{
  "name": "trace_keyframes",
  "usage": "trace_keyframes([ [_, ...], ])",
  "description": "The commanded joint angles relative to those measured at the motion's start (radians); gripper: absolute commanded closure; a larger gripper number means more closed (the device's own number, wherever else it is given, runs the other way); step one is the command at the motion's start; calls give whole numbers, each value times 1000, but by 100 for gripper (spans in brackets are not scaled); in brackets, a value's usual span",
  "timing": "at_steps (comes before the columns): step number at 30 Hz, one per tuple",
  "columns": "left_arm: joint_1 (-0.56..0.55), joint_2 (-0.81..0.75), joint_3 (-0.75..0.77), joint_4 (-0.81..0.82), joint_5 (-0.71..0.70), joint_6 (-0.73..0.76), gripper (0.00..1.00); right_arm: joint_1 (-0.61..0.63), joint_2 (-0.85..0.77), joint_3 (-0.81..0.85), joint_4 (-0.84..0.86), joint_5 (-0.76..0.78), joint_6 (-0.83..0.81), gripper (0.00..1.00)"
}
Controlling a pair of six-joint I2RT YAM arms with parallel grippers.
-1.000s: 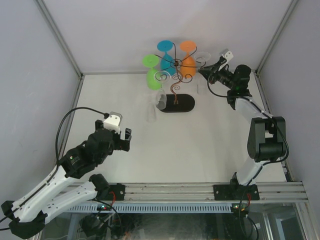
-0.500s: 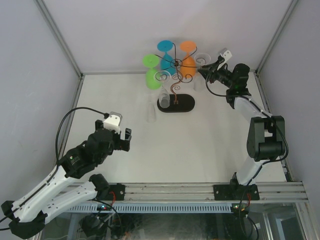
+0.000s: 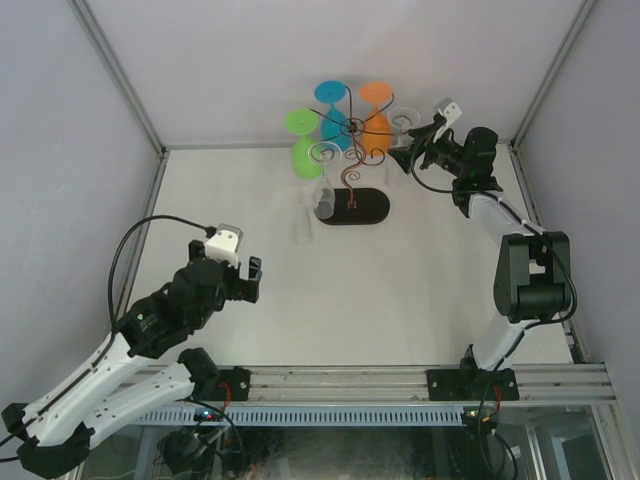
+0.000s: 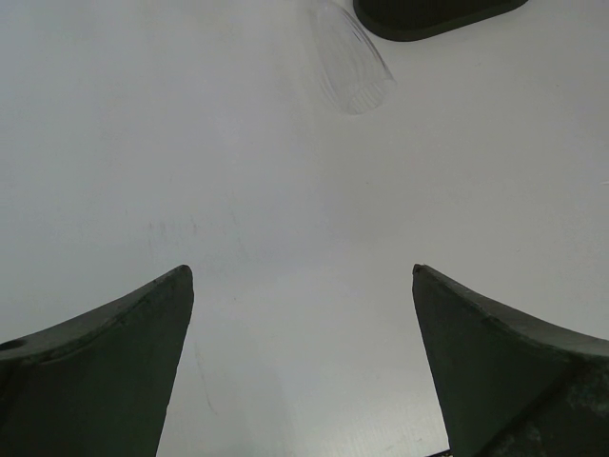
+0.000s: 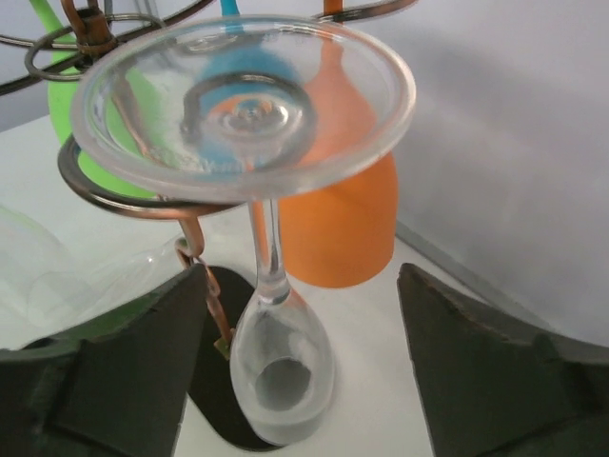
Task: Place the wine glass upside down on the wine glass rack
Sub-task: Turn the wine glass upside down at the wine rack.
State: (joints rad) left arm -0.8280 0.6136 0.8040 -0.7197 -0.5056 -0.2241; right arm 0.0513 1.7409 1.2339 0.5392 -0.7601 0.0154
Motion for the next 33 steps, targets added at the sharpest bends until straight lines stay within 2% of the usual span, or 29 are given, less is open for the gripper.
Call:
trace_keyframes([
  [1, 6, -16, -11, 23, -21, 10, 0, 3, -80, 43, -81, 23, -50, 11],
  [2, 5, -17, -11, 24, -23, 9, 0, 2, -92, 39, -97, 31, -57, 1],
  [3, 6, -18, -11, 23, -25, 7, 0, 3, -110, 32, -109, 44, -59, 0],
  [8, 6, -34, -11, 23, -47, -6, 0, 4, -209, -38, -160, 128, -66, 0],
  [14, 7, -63, -20, 28, -78, -37, 0, 8, -399, -201, -209, 292, -11, 0],
  [23, 9, -5, 0, 77, -75, -172, 0, 5, -643, -302, -574, 415, 243, 0],
  [26, 9, 44, 8, 125, -74, -193, 0, -12, -699, -325, -636, 384, 267, 0],
  [29, 9, 93, 12, 178, -71, -211, 0, -34, -767, -338, -694, 464, 370, 0],
  [33, 22, 148, 11, 243, -54, -251, 0, -54, -876, -339, -791, 448, 395, 0],
])
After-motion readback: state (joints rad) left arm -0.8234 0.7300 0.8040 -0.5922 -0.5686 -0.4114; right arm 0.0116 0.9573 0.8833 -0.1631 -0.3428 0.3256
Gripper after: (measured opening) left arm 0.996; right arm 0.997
